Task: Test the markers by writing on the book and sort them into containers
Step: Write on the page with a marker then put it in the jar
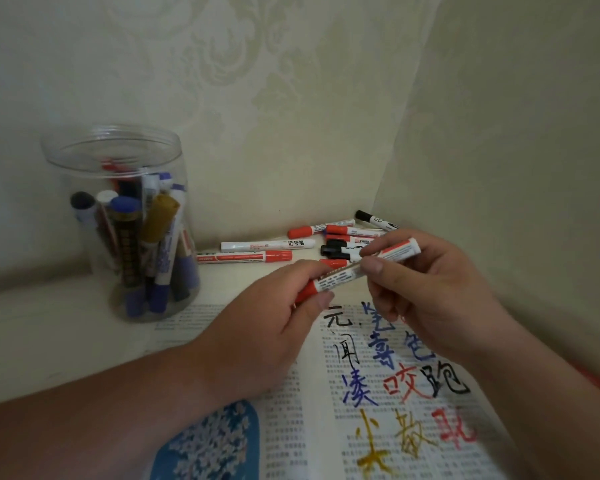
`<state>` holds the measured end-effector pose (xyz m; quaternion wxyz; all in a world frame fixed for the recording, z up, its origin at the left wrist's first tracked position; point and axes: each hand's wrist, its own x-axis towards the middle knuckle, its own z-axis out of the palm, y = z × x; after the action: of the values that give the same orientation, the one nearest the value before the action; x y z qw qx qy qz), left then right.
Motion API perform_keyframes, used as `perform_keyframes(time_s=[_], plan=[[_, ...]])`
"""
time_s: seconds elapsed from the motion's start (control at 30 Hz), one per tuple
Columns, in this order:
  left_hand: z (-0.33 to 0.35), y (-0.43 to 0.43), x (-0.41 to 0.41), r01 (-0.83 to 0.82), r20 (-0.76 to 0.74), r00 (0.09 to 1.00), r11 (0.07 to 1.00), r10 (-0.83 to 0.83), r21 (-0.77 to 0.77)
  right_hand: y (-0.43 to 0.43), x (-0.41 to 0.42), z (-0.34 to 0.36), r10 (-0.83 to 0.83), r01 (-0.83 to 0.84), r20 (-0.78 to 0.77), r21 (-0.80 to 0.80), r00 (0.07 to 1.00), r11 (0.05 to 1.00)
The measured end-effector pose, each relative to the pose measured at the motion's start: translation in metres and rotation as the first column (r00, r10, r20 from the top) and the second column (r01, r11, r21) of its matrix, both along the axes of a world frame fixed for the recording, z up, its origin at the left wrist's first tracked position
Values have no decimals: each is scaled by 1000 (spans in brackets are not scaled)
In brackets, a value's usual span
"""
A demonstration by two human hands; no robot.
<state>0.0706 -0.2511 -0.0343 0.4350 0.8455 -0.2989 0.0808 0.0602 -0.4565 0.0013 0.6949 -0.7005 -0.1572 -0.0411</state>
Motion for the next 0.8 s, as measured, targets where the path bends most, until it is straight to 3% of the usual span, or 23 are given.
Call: perform_keyframes(time_s=[0.1,0.3,0.57,0.8], plan=[[-1,-1,1,-22,97,995,995,12,101,5,-2,-2,4,-5,-12,-56,1000,998],[4,-1,-6,114,13,993,993,-115,25,15,-6,-4,59,-59,-9,-156,998,986],[13,-2,-9,107,-35,994,994,-108,-8,19,-5,-5,65,-73,-92,-81,994,994],[16,-3,-11,115,-48,992,993,-117,-34,17,-5,-7,72,-78,-68,-90,995,993]])
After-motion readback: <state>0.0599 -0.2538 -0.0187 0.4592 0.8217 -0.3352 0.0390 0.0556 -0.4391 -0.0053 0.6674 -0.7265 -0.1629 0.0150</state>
